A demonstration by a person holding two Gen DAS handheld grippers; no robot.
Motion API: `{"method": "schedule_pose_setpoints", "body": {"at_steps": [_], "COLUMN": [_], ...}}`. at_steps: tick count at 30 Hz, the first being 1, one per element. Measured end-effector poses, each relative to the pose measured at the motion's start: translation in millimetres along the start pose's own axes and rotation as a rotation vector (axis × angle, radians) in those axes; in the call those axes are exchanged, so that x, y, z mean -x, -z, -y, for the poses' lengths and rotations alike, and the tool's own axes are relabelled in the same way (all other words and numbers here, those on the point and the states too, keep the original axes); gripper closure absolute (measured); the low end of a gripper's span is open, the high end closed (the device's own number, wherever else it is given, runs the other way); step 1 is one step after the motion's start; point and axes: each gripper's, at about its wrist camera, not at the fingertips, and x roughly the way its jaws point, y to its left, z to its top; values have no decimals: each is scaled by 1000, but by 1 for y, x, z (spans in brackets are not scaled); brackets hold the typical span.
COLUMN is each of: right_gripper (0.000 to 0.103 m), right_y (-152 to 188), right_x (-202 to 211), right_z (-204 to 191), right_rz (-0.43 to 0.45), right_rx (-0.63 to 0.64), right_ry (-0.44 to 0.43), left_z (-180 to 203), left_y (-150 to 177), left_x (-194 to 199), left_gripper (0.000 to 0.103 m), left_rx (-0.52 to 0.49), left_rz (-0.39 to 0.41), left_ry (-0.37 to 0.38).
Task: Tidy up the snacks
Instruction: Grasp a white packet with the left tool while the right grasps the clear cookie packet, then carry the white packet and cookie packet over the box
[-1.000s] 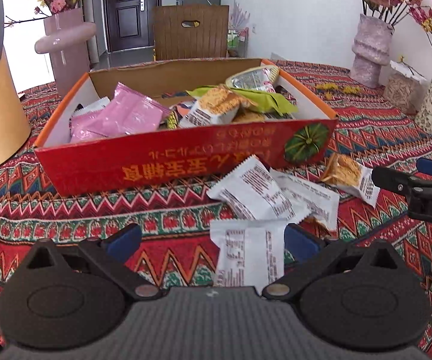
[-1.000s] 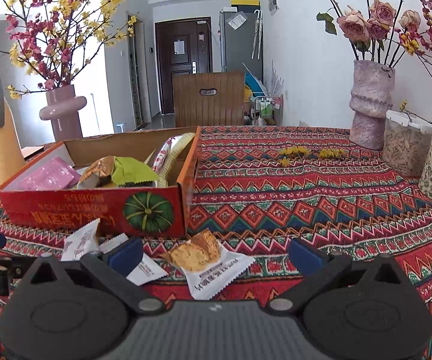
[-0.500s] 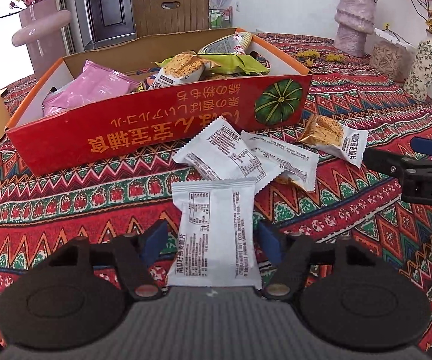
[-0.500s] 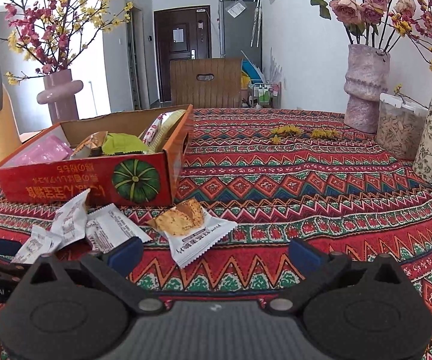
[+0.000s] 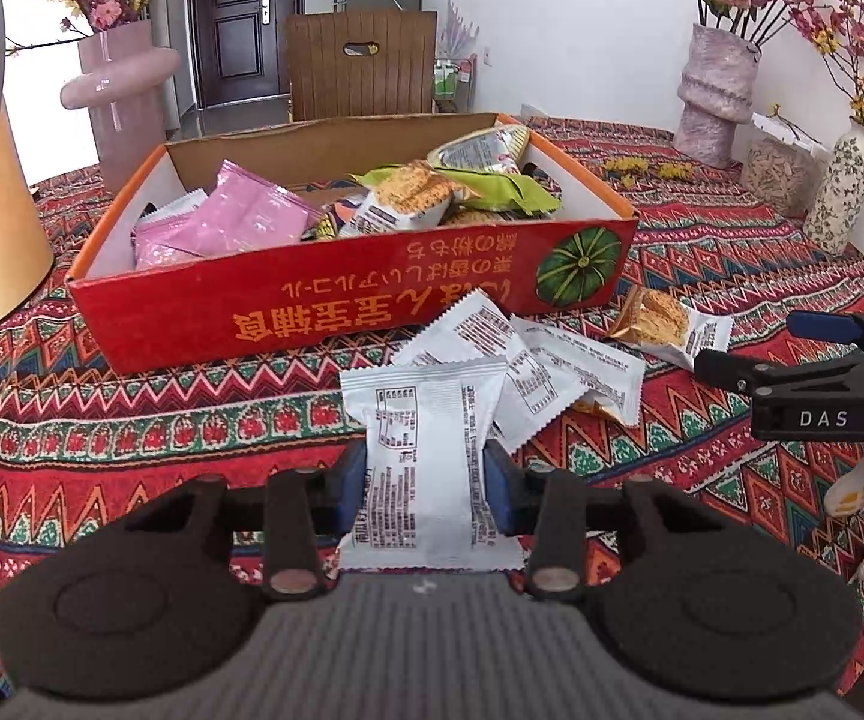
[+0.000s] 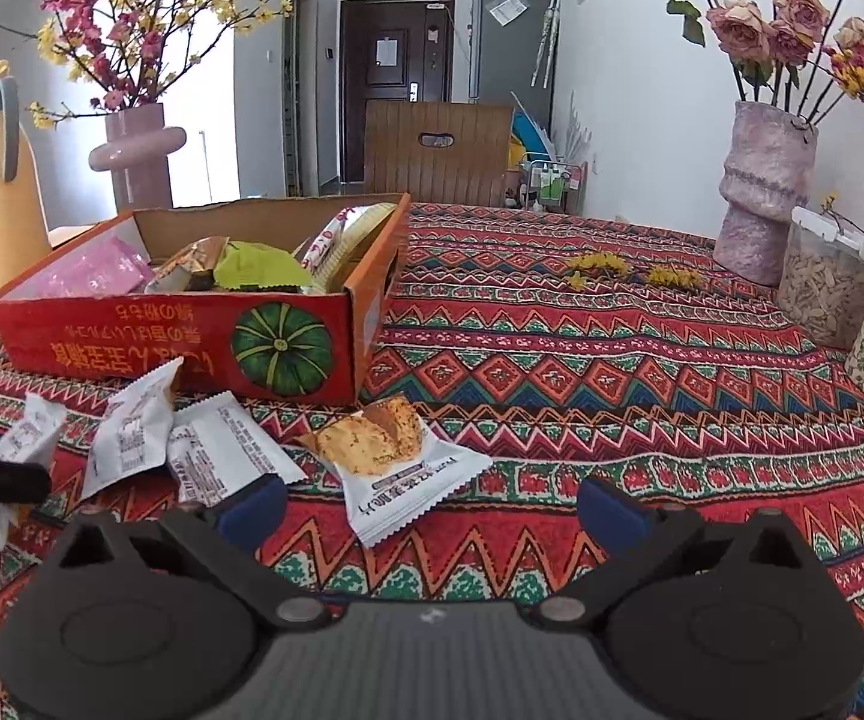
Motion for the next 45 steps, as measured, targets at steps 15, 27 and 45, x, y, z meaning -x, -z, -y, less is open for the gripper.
{"method": "schedule_pose_setpoints", "body": {"at_steps": [15, 27, 45], "right_gripper": [0, 0, 62], "right_y": [-23, -22, -3], "right_x": [-65, -71, -17], "right_z": [5, 10, -13], "right_rz": [-120, -108, 6], "right_rx": [6, -33, 10], "right_ry": [-43, -43, -37], "left_z": [-23, -28, -36], "left_y": [-9, -9, -15], "left_x": [3, 5, 18], "left_gripper": [62, 62, 62], "left_rx": [51, 62, 72], "left_rz": [35, 49, 99], "left_ry": [-29, -11, 5]}}
